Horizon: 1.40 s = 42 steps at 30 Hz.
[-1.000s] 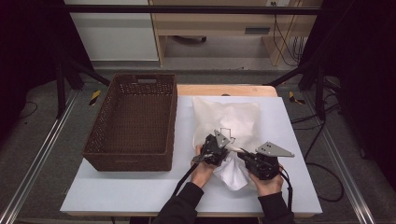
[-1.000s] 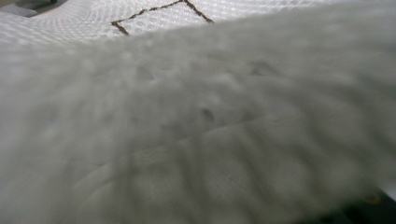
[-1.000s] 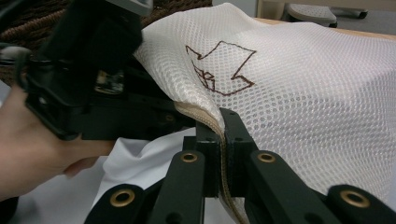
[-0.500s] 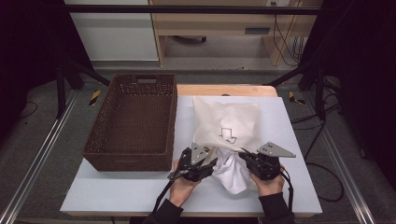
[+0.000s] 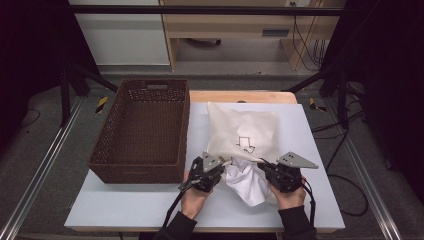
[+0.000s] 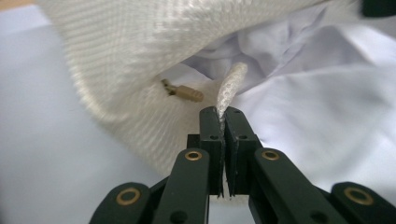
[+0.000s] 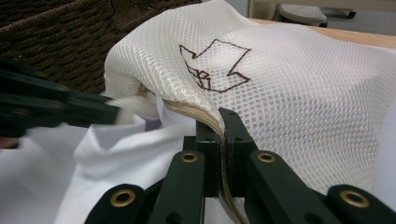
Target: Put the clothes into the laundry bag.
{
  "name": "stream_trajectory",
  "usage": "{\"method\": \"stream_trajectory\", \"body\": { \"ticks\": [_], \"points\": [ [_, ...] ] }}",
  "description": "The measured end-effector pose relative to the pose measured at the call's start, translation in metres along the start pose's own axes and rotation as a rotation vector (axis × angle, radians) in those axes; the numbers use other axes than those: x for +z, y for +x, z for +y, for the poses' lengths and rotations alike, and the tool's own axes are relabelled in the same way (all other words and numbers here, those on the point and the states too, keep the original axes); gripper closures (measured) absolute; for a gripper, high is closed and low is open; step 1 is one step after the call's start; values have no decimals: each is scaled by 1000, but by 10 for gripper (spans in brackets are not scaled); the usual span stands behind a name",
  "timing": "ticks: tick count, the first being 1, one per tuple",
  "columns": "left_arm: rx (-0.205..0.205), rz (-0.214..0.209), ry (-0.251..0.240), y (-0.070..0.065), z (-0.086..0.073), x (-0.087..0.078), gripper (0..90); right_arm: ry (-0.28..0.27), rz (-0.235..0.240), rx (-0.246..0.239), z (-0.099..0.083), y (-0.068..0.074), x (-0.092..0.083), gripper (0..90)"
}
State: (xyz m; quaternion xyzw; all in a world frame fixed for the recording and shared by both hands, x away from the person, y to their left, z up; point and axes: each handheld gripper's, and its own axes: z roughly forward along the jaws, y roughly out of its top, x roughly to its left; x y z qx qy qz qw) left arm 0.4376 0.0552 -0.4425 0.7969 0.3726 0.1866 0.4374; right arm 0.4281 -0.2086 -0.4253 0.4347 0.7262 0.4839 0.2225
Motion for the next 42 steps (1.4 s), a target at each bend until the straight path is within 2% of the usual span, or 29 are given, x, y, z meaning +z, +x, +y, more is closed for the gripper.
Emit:
{"method": "stream_trajectory", "body": {
  "ticks": [1, 3, 5, 6, 7, 8, 9, 11, 12, 13, 14, 15, 17, 18, 19, 20, 21, 23, 24, 25, 27, 28, 31, 32, 33, 36, 38, 40, 42],
  "points": [
    [-3, 4, -3, 2, -8, -11, 864, -2, 0, 0, 0, 0, -1, 874],
    [-17, 5, 6, 3, -20, -18, 863, -1, 0, 0, 0, 1, 0, 874],
    [-11, 20, 29, 3, -33, -20, 858, 1, -4, -1, 0, 1, 0, 874],
    [-11, 20, 29, 3, -33, -20, 853, 1, -4, -1, 0, 1, 0, 874],
    [-26, 7, 28, 4, -43, -20, 846, 4, 2, -4, 0, 2, 0, 873],
    [-26, 7, 28, 4, -43, -20, 832, 4, 2, -4, 0, 2, 0, 873],
    [-35, -15, -3, 4, -45, -23, 793, 6, 4, -9, 0, 3, 1, 874],
    [-23, -40, -51, 0, -40, -30, 694, 5, 6, -11, 0, 4, 1, 873],
    [-23, -40, -51, 0, -40, -30, 629, 5, 6, -10, 0, 4, 1, 873],
    [-13, -54, -82, -5, -35, -36, 629, 5, 6, -10, 0, 4, 1, 874],
    [-1, -60, -100, -8, -31, -39, 527, 4, 7, -11, 1, 5, 1, 873],
    [29, -97, -123, -19, -21, -42, 480, 3, 10, -11, 1, 5, 0, 874],
    [64, -102, -100, -30, -13, -36, 403, 2, 10, -13, 1, 5, 0, 874],
    [64, -102, -100, -30, -13, -36, 372, 2, 10, -13, 1, 5, 0, 874],
    [93, -97, -55, -38, -10, -21, 345, 1, 12, -12, 2, 5, 0, 874],
    [93, -97, -55, -38, -10, -21, 330, 1, 12, -12, 2, 5, 0, 874],
    [94, -100, -2, -42, -9, -2, 320, 2, 16, -12, 2, 6, 0, 875],
    [82, -105, 55, -43, -10, 19, 304, 4, 22, -12, 2, 6, 1, 875],
    [82, -105, 55, -43, -10, 19, 296, 4, 22, -12, 2, 6, 1, 875],
    [66, -121, 82, -43, -11, 28, 293, 6, 28, -17, 2, 8, 2, 876],
    [60, -100, 118, -44, -15, 45, 306, 12, 33, -20, 2, 9, 4, 876],
    [60, -100, 118, -44, -15, 45, 339, 14, 34, -21, 2, 9, 5, 876],
    [63, -83, 132, -45, -13, 50, 513, 22, 43, -21, 1, 12, 7, 876],
    [63, -84, 138, -46, -11, 50, 513, 22, 43, -21, 1, 12, 7, 876],
    [74, -72, 152, -48, -6, 50, 626, 24, 50, -26, 1, 12, 8, 876],
    [84, -78, 145, -50, -2, 48, 690, 21, 53, -28, 2, 13, 8, 877],
    [103, -100, 117, -55, 8, 39, 694, 12, 63, -29, 3, 13, 6, 877],
    [123, -99, 98, -58, 16, 35, 693, 5, 70, -30, 5, 13, 5, 877],
    [117, -100, 91, -58, 19, 35, 694, 1, 71, -30, 5, 14, 4, 878]
  ]
}}
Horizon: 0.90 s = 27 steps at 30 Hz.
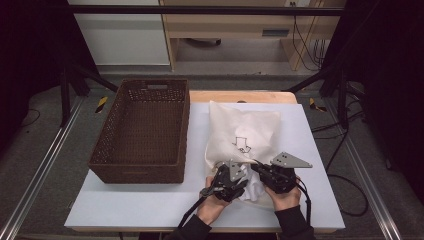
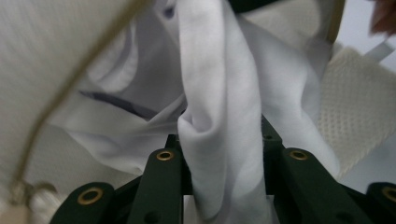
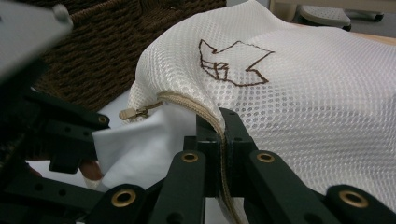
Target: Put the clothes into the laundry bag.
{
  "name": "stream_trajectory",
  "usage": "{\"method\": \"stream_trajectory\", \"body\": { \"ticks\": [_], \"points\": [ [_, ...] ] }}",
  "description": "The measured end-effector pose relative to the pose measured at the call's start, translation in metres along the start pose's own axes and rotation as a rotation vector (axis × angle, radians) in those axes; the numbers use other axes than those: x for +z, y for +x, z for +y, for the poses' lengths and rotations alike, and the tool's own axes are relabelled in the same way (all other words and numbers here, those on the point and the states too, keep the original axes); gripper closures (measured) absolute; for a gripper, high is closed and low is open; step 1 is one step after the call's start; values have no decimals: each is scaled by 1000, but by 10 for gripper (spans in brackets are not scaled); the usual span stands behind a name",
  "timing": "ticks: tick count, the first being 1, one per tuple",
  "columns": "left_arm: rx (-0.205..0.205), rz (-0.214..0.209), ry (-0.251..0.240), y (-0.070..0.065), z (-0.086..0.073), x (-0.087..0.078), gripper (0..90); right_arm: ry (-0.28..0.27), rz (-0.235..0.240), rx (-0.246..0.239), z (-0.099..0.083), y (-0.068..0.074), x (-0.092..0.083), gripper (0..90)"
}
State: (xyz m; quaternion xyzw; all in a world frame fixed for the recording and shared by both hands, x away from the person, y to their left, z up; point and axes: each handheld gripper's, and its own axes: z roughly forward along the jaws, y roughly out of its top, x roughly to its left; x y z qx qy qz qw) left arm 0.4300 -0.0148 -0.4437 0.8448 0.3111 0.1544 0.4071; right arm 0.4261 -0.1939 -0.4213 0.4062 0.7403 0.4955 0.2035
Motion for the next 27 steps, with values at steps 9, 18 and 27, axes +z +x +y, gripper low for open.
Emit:
{"method": "stream_trajectory", "body": {
  "ticks": [9, 18, 27],
  "points": [
    [-66, 138, -48, 21, 0, 45, 689, 3, -21, 22, 0, -2, -5, 878],
    [-87, 112, -74, 26, -15, 31, 441, 21, -39, 24, -5, -7, -1, 877],
    [-52, 21, -65, 16, -26, -6, 350, 12, -45, 15, -4, -6, -2, 874]
  ]
}}
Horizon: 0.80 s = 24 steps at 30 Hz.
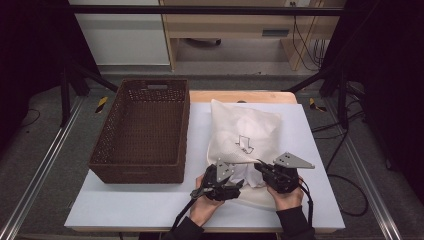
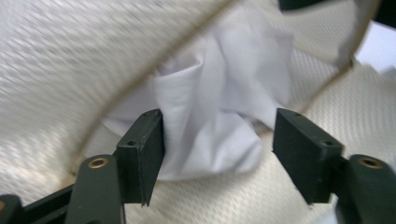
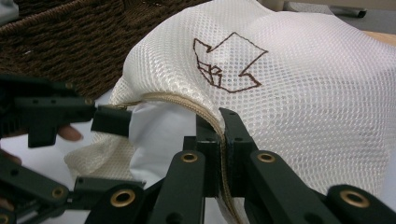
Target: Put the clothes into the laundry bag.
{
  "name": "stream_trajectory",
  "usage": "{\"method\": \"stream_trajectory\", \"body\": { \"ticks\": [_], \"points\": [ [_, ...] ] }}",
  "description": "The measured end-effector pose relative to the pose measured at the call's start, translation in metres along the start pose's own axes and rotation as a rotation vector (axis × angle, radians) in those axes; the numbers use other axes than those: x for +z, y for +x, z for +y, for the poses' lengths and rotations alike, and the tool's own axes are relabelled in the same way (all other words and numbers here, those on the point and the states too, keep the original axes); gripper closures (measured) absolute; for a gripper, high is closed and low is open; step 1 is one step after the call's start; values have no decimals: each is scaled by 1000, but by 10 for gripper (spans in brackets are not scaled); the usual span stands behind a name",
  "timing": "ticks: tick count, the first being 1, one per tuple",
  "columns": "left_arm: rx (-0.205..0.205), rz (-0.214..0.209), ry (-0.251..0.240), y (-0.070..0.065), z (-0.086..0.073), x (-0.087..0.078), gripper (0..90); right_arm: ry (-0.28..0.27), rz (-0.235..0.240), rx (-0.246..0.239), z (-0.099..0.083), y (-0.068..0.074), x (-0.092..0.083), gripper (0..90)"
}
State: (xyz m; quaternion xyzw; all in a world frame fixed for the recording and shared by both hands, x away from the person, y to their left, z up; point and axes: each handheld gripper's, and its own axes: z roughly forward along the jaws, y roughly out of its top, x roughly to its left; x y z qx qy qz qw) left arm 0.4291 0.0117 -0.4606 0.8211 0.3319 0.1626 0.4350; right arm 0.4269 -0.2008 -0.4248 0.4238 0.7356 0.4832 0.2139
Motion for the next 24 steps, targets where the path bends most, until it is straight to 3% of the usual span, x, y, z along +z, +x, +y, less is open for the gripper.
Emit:
{"method": "stream_trajectory", "body": {
  "ticks": [5, 8, 11, 17, 22, 24],
  "points": [
    [25, 10, 65, -3, -3, 20, 502, 4, -3, -4, 0, 1, 2, 874],
    [47, 9, 86, -5, 2, 27, 684, 6, 2, -1, 0, 0, 3, 875],
    [45, -12, 95, -5, 9, 34, 804, 8, 5, -5, -1, 1, 4, 876],
    [90, 8, 66, -12, 30, 45, 844, 0, 5, 6, 0, 0, 2, 877],
    [81, 33, 48, -8, 33, 65, 845, 3, -4, 12, 0, -2, 1, 877],
    [52, 52, 29, -3, 32, 72, 845, 6, -7, 15, -1, -3, 1, 877]
  ]
}}
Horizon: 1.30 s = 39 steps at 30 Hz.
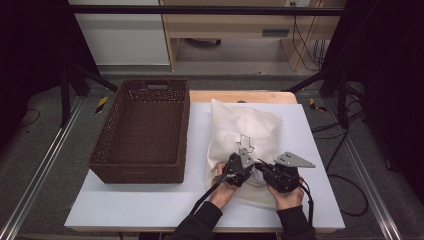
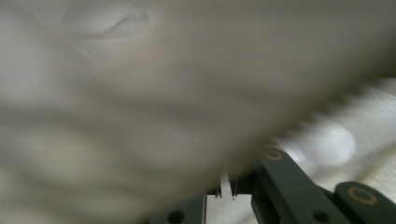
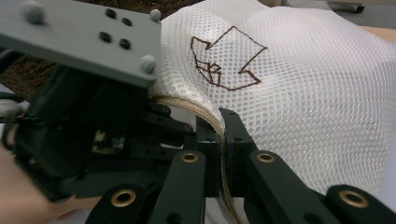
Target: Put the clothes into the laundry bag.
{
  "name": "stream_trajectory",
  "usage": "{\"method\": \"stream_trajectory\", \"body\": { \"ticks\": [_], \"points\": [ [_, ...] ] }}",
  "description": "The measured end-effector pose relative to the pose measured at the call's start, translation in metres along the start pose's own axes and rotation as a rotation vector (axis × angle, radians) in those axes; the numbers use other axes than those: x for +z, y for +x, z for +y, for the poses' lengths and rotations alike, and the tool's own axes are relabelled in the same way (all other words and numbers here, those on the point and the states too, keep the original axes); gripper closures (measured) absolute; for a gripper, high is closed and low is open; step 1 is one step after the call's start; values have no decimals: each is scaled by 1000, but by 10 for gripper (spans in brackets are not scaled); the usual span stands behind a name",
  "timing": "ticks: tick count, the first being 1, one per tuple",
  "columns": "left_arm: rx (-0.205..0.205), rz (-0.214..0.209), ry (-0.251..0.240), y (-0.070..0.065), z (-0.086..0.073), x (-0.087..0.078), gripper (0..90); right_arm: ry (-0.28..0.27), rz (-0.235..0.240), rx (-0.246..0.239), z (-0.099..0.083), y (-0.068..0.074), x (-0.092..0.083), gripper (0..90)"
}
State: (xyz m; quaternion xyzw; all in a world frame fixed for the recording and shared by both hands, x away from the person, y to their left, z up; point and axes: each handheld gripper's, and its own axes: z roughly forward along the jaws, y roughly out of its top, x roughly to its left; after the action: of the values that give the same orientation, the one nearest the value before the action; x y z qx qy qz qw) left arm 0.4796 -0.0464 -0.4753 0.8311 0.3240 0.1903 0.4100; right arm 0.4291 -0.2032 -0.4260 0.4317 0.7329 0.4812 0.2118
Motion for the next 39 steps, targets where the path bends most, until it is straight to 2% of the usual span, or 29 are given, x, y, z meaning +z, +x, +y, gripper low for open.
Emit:
{"method": "stream_trajectory", "body": {
  "ticks": [3, 6, 10, 12, 14, 16, 18, 22, 25, 29, 33, 36, 39],
  "points": [
    [-12, 30, -19, 2, -1, 5, 841, 3, -3, 11, -1, -2, 0, 877],
    [-8, 48, -30, 2, -2, 6, 833, 4, -8, 11, -1, -2, 1, 877],
    [-18, 21, -39, 1, -3, -3, 771, 0, -11, 13, -2, -2, 2, 876],
    [-17, 0, -39, -1, -6, -14, 700, -2, -11, 15, -2, -3, 2, 874],
    [13, -14, -33, -1, -13, -33, 625, 0, -10, 10, -3, -2, 1, 869],
    [38, -2, -37, 1, -17, -46, 591, 0, -7, 12, -3, -2, 1, 851],
    [57, 4, -30, 7, -19, -66, 568, -4, 5, 8, -4, -2, 1, 828],
    [33, 23, -45, 25, -26, -103, 531, 3, 21, -2, -5, 1, 0, 764],
    [41, 65, 1, 33, -33, -115, 491, 10, 29, -14, -7, 5, 0, 679],
    [-4, 69, 39, 38, -37, -116, 451, 25, 33, -50, -13, 10, -3, 580],
    [8, 66, 84, 30, -39, -105, 390, 17, 27, -46, -19, 12, -7, 520],
    [18, 96, 112, 25, -41, -98, 361, -12, 27, -51, -18, 13, -13, 508],
    [-3, 104, 154, 27, -48, -91, 358, -67, 38, -60, -14, 18, -22, 527]
  ]
}}
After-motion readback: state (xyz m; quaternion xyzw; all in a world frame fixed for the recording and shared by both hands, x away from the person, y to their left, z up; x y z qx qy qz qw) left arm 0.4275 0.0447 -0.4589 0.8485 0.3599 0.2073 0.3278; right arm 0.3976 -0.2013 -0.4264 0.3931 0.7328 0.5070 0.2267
